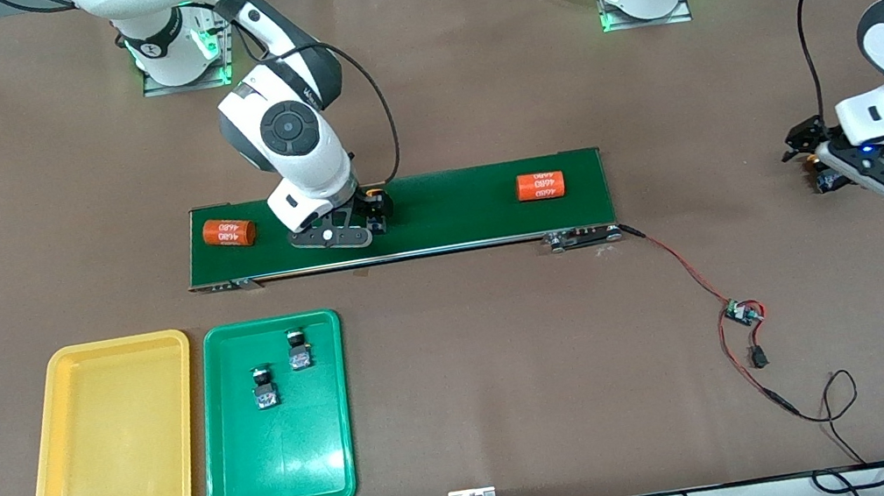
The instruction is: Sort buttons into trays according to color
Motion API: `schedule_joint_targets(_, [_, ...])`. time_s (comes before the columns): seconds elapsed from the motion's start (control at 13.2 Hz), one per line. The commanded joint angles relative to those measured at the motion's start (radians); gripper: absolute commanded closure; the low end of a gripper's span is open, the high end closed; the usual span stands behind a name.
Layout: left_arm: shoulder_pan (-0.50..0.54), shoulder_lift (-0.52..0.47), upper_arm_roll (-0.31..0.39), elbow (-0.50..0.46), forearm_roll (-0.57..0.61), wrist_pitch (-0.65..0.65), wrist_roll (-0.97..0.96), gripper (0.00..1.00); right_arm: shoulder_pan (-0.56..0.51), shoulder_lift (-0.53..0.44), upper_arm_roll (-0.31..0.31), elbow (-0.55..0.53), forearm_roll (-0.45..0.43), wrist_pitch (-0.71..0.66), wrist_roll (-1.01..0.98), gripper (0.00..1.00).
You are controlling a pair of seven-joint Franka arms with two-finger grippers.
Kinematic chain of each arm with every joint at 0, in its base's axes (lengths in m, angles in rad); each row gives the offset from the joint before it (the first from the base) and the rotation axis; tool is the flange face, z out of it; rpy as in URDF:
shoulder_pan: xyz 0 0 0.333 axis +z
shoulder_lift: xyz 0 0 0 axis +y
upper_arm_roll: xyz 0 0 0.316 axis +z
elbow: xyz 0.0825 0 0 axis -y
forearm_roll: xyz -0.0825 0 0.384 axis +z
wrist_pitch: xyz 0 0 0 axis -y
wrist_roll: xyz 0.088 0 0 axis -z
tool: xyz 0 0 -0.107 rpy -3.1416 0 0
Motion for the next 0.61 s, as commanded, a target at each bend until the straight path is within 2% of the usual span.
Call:
schedule_joint_targets(0.0, [0.043,0.047,0.017,-0.001,-0.009,0.116,-0.032,0.0,0.007,0.018,0.0,0.024,-0.011,-0.007,0.019,0.04])
schedule_joint_targets(0.23, [0.046,0.081,0.073,-0.001,-0.028,0.13,-0.083,0.0,0.007,0.039,0.0,0.025,-0.015,-0.004,0.016,0.18])
schedule_joint_targets(0.3, [0.046,0.087,0.076,-0.001,-0.034,0.13,-0.167,0.0,0.007,0.047,0.0,0.025,-0.017,0.001,0.008,0.23])
schedule_joint_targets(0.46, [0.036,0.107,0.076,-0.001,-0.028,0.13,-0.37,0.0,0.01,0.07,0.0,0.025,-0.017,0.022,0.007,0.25])
schedule_joint_targets(0.53, [0.034,0.117,0.076,-0.002,-0.026,0.129,-0.463,0.0,0.012,0.076,0.0,0.025,-0.017,0.029,0.005,0.35])
